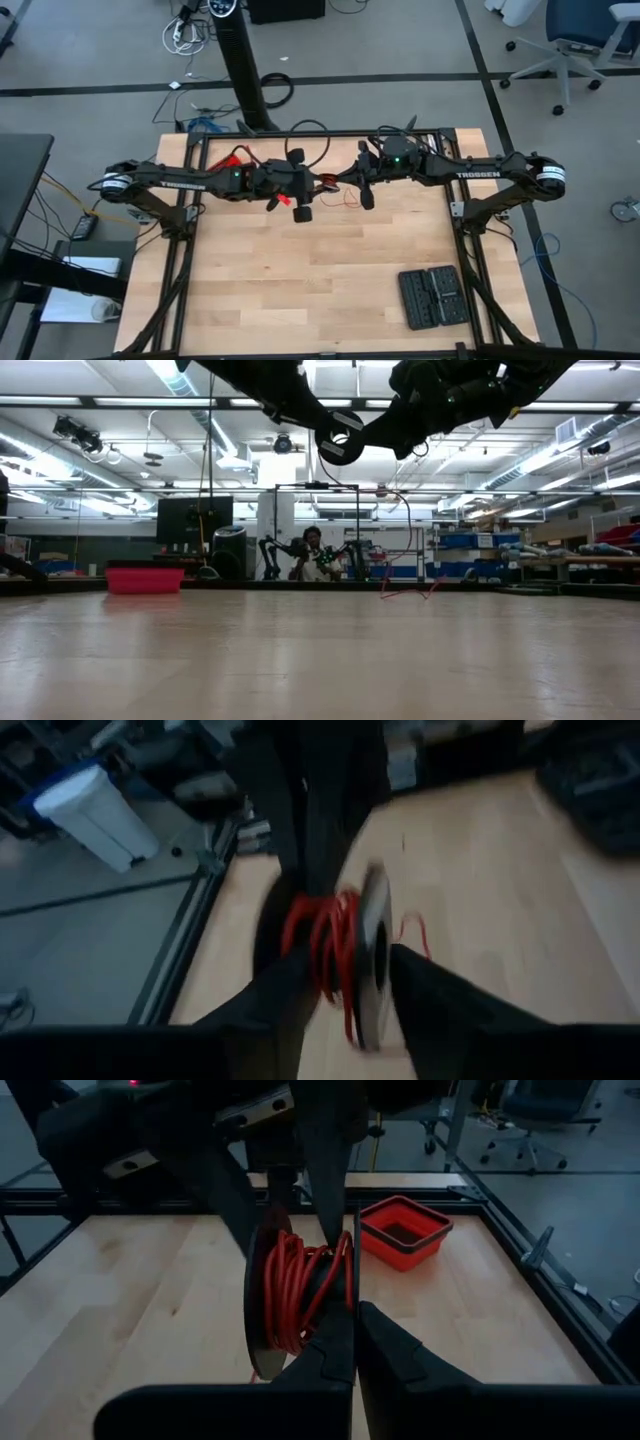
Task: Coil cords
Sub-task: Coil the wire to the spool
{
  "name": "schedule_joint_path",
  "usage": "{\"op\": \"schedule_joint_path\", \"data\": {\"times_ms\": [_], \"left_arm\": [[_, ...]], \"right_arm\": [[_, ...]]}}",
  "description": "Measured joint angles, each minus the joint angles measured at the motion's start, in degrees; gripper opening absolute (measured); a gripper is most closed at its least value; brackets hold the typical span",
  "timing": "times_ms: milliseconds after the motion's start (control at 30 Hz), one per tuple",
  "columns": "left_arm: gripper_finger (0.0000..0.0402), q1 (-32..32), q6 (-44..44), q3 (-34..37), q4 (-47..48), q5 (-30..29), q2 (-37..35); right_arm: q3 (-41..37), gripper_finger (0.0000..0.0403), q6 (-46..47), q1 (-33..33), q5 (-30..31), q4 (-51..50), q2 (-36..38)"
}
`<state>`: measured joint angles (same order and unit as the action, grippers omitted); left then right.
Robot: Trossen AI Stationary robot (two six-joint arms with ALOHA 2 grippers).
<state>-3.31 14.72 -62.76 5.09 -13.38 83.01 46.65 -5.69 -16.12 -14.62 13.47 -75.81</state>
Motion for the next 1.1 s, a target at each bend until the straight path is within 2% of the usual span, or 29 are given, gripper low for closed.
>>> {"op": "schedule_joint_path", "data": {"times_ms": [67,167,233,400,567,667,800,900,1100], "left_arm": [[0.0112,0.02,0.11,-0.13,-1.25,-0.25,0.34],[0.0038,0.06,0.1,-0.11,-1.59,-0.53,0.98],[0.0017,0.06,-0.32,-0.11,-1.57,-0.53,1.06],[0.0009,0.15,-2.23,-0.11,-1.09,-1.12,1.15],[0.0008,-0.02,-3.53,0.0,0.36,-2.3,1.04],[0.0008,0.04,-3.09,0.0,1.21,-2.08,0.99],[0.0008,0.04,-1.42,0.0,1.06,-1.06,0.99],[0.0008,-0.09,-0.58,-0.02,1.29,-0.99,0.99],[0.0008,-0.22,-3.08,0.0,3.11,-0.97,0.97]], "right_arm": [[0.0,0.0,-0.02,0.0,-0.32,0.03,0.0],[-0.04,0.0005,0.04,-0.04,-0.63,-0.16,-0.05],[-0.12,0.0015,0.08,-0.03,-1.1,-0.02,-0.11],[-0.11,0.0055,1.03,0.02,-1.17,-0.18,0.58],[0.07,0.0083,1.86,-2.34,-0.62,-10.35,8.13],[0.07,0.0087,2.82,-2.16,-0.18,-15.72,9.65],[0.05,0.0086,1.39,1.91,-0.14,-19.89,6.17],[0.0,0.0085,0.1,4.72,-0.09,-18.79,2.66],[0.0,0.0085,-0.51,6.07,2.95,-18.58,-2.38]]}}
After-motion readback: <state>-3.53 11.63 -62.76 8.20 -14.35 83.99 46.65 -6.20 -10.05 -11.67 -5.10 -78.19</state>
